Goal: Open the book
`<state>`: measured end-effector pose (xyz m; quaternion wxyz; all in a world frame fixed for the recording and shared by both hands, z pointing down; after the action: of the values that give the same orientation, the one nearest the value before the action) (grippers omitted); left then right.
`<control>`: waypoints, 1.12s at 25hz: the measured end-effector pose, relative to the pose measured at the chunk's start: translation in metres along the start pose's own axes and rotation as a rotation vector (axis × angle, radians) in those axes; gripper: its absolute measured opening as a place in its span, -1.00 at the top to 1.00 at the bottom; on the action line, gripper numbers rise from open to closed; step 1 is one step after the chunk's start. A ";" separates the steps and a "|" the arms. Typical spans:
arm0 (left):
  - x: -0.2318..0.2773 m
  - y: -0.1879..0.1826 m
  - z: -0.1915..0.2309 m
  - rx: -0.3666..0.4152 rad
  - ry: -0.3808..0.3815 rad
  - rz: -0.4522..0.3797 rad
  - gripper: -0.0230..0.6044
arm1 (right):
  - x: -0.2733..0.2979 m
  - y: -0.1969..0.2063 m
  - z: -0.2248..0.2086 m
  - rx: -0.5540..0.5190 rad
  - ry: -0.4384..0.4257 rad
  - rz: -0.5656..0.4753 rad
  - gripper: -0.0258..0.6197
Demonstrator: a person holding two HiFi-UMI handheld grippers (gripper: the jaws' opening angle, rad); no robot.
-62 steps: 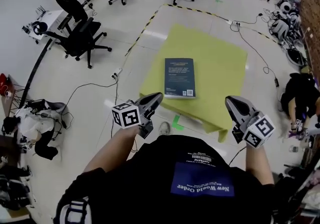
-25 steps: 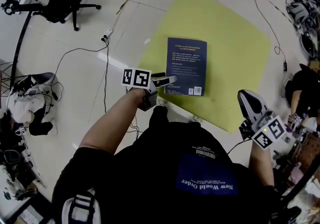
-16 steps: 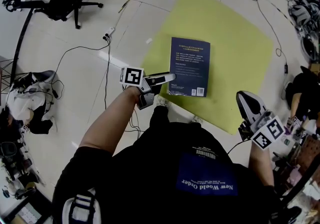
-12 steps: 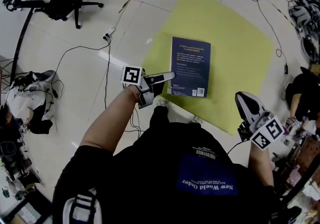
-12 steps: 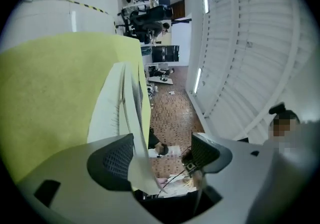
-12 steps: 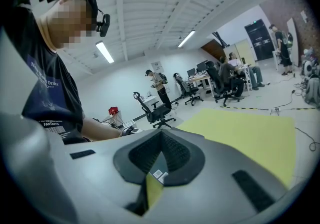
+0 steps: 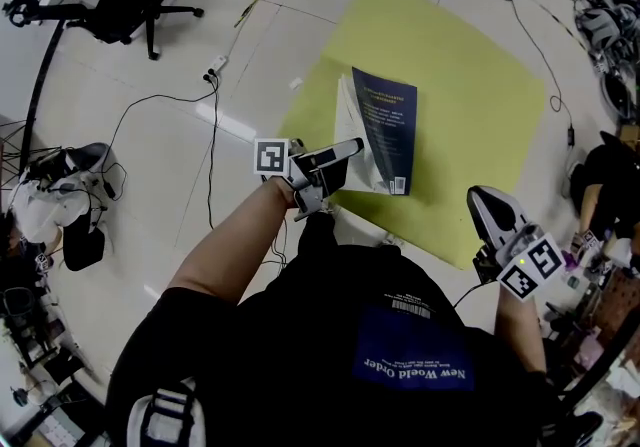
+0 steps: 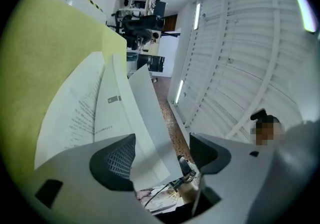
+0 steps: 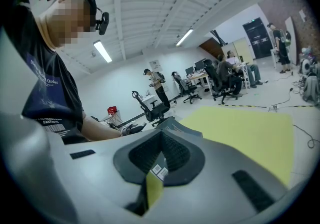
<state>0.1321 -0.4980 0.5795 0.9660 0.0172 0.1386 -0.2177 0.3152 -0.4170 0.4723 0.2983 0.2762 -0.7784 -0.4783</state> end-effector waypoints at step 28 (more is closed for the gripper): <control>0.211 0.148 0.125 0.146 -0.180 0.596 -0.03 | -0.139 0.025 -0.046 0.092 0.279 -0.180 0.96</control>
<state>0.4102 -0.4635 0.6376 0.9918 0.1069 0.0256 0.0649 0.4378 -0.3345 0.4834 0.3465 0.4217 -0.7228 -0.4239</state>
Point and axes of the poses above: the fingertips, and each gripper's own axes: x forward along the fingers, z to its left, y out of its underside, the point moved 1 cm from there along -x, backward along the fingers, and after that the axes turned 10 degrees about -z, right-handed, at the moved point
